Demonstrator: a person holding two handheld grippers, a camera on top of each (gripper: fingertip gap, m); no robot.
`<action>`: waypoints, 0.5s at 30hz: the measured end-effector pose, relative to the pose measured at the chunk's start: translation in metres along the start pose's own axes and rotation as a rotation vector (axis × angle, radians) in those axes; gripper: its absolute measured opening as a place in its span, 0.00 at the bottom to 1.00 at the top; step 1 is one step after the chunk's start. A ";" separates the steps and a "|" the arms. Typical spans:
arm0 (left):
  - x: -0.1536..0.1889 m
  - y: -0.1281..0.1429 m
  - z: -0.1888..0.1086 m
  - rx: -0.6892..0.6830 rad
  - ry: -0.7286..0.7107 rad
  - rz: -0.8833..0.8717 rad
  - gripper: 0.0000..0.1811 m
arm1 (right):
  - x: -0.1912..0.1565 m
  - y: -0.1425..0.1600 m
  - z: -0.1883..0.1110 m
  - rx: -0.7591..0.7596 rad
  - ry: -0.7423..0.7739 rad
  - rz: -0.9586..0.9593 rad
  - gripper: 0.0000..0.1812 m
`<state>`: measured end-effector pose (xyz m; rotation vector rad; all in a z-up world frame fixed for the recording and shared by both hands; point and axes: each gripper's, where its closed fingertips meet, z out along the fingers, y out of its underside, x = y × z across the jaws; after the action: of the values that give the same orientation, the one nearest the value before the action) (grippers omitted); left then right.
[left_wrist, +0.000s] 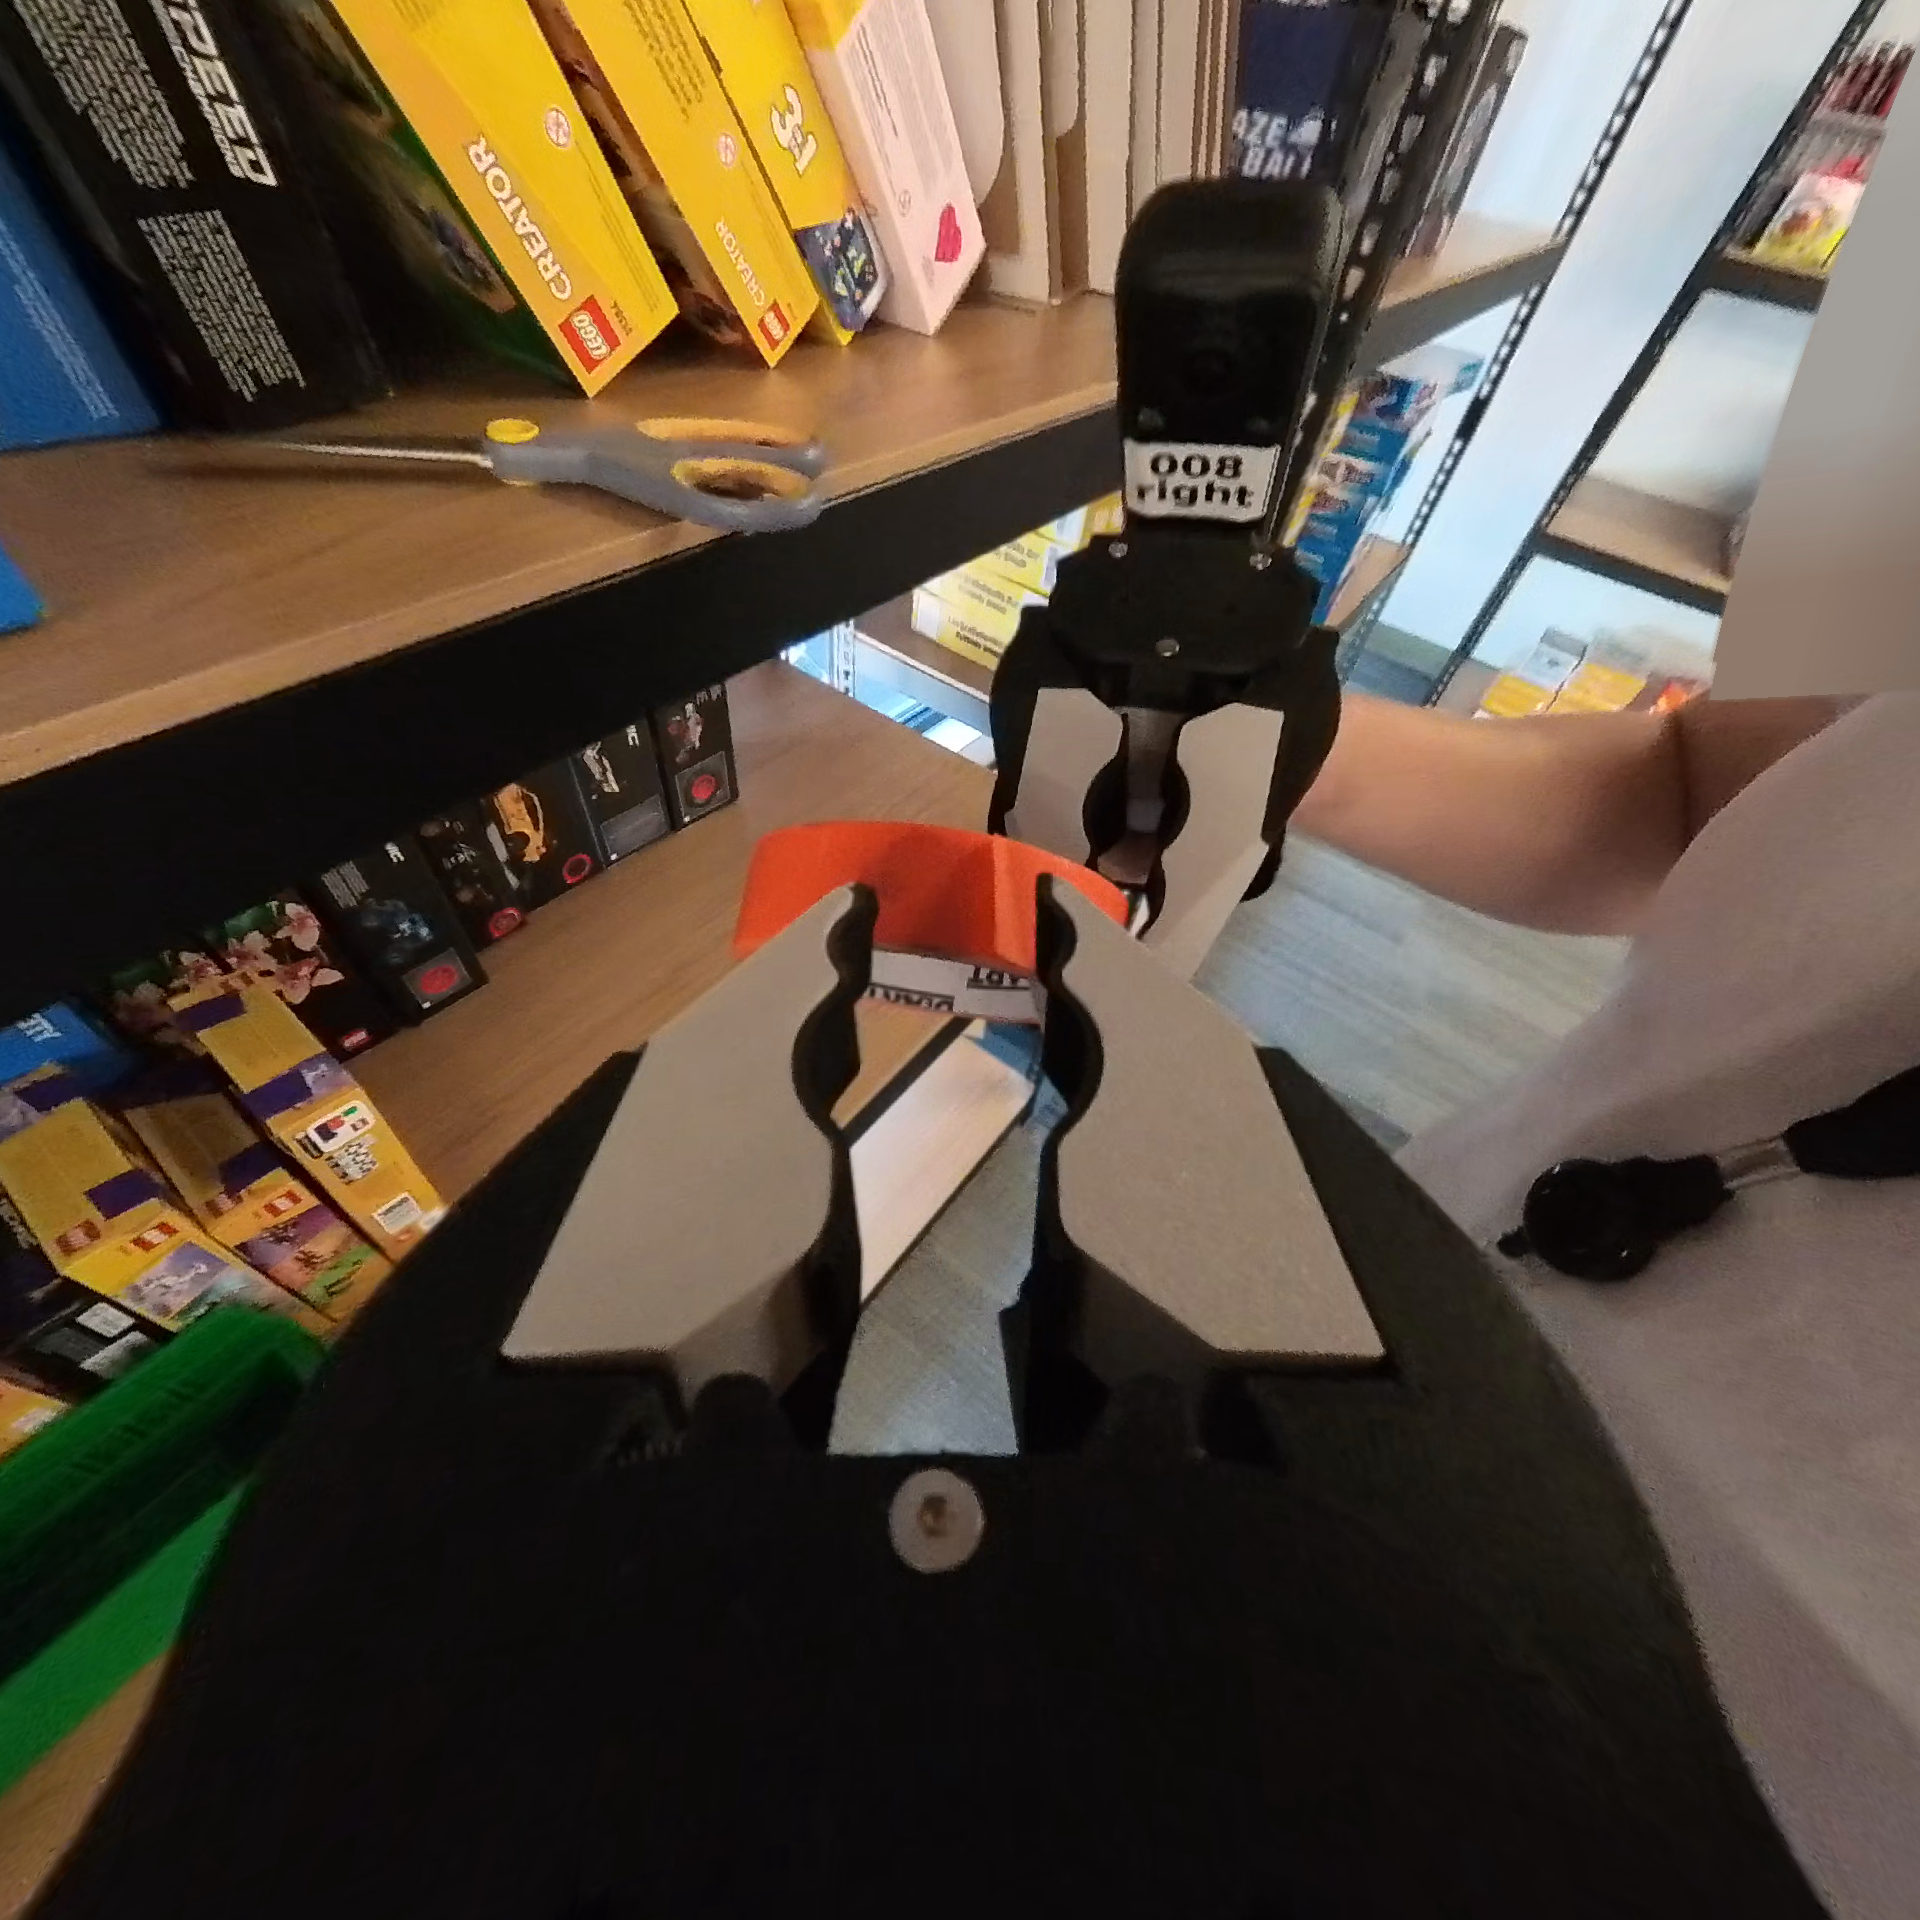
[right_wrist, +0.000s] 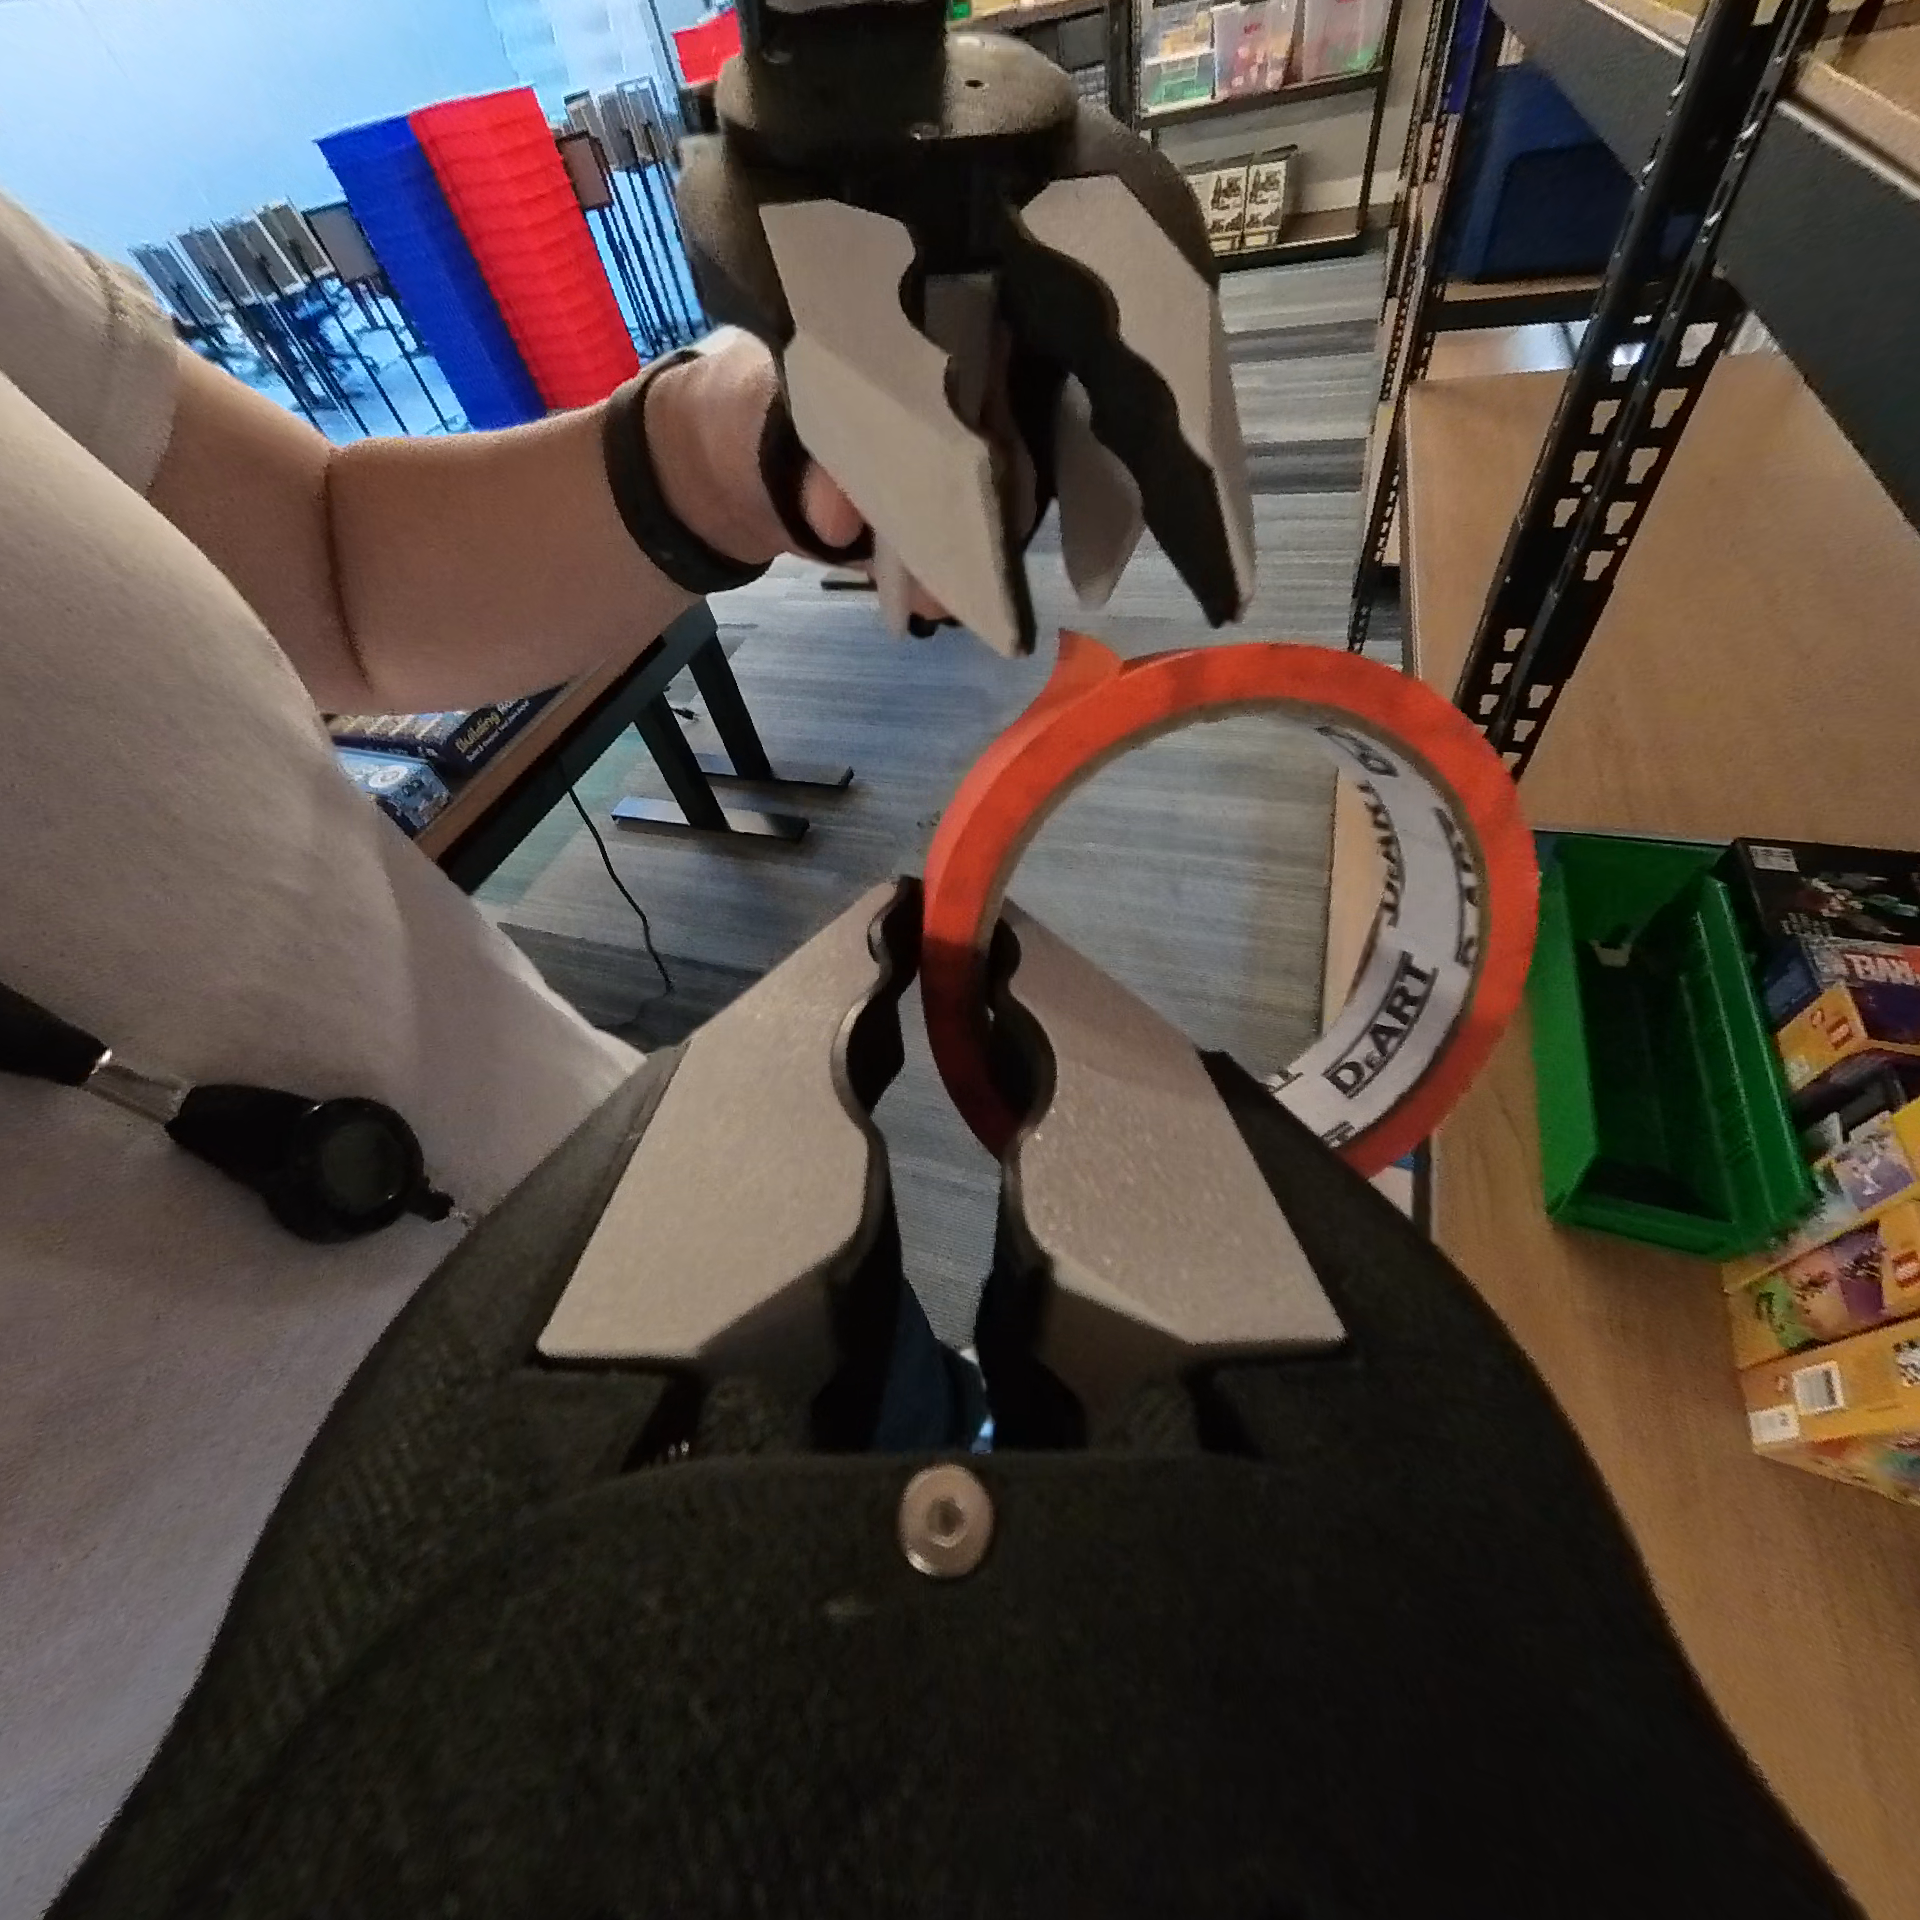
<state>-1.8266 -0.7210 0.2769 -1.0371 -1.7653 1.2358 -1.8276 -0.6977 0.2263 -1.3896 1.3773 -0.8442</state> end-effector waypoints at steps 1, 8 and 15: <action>0.000 0.001 0.002 -0.012 -0.003 0.014 0.16 | 0.002 0.000 -0.003 -0.005 0.007 -0.004 0.04; -0.003 -0.004 0.016 -0.032 -0.008 0.082 0.06 | 0.012 0.001 -0.017 -0.024 0.055 0.007 0.04; -0.012 -0.001 0.021 -0.039 -0.010 0.099 0.00 | 0.024 0.003 -0.013 -0.045 0.035 0.043 0.04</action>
<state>-1.8404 -0.7394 0.2707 -1.1555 -1.7701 1.2728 -1.8381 -0.7226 0.2241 -1.3799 1.4557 -0.8172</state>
